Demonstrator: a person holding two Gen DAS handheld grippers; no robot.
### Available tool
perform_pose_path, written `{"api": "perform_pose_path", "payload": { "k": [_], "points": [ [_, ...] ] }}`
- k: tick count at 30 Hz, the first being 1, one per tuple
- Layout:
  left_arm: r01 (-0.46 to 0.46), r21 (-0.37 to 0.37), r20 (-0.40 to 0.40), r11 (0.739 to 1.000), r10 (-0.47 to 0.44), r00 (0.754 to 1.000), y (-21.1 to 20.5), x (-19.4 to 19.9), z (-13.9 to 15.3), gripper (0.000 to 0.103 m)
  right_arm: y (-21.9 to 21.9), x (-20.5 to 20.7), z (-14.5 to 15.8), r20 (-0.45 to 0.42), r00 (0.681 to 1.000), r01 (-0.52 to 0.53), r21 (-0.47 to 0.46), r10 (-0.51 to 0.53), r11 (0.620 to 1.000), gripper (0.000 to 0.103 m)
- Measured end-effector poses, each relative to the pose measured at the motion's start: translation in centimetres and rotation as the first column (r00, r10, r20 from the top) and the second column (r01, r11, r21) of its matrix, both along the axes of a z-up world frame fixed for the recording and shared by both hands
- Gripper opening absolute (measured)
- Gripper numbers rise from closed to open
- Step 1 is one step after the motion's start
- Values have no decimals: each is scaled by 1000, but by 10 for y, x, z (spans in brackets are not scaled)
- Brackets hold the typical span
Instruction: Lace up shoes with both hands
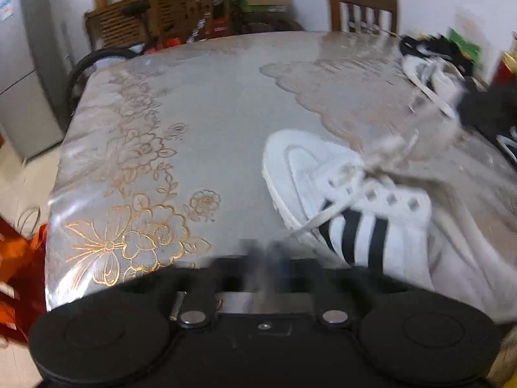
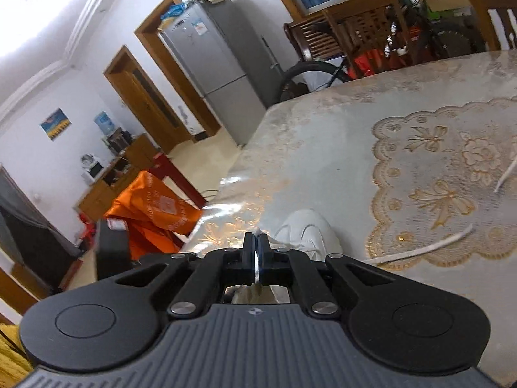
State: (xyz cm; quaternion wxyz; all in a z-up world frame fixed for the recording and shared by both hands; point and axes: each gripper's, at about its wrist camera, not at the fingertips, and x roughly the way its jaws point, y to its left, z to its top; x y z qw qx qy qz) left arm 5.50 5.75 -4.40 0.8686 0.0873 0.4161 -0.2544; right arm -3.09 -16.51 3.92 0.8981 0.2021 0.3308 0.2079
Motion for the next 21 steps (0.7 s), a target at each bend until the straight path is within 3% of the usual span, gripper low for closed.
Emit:
{"api": "perform_pose_path", "payload": {
  "k": [2, 5, 7, 10, 17, 21],
  "points": [
    [-82, -106, -17, 991, 80, 997, 13, 1, 14, 3, 0, -1, -2, -22, 1000, 5, -9, -6, 1000, 7],
    [-168, -272, 16, 948, 179, 984, 38, -6, 55, 2, 1, -6, -4, -22, 999, 22, -63, -24, 998, 19],
    [-193, -377, 63, 906, 233, 970, 55, -17, 91, 2, 1, -9, -7, -17, 999, 35, -102, -37, 994, 22],
    [-183, -463, 141, 867, 276, 951, 69, -32, 135, 2, 0, -12, -13, -24, 998, 48, -124, -51, 991, 23],
    [-110, -559, 288, 822, 317, 904, 74, -60, 200, 2, 2, -13, -18, -20, 999, 40, -116, -43, 992, 25],
    [-99, -528, 341, 843, 317, 885, 69, -70, 218, 3, 2, -15, -18, -5, 999, 41, -105, -42, 994, 37]
  ]
}}
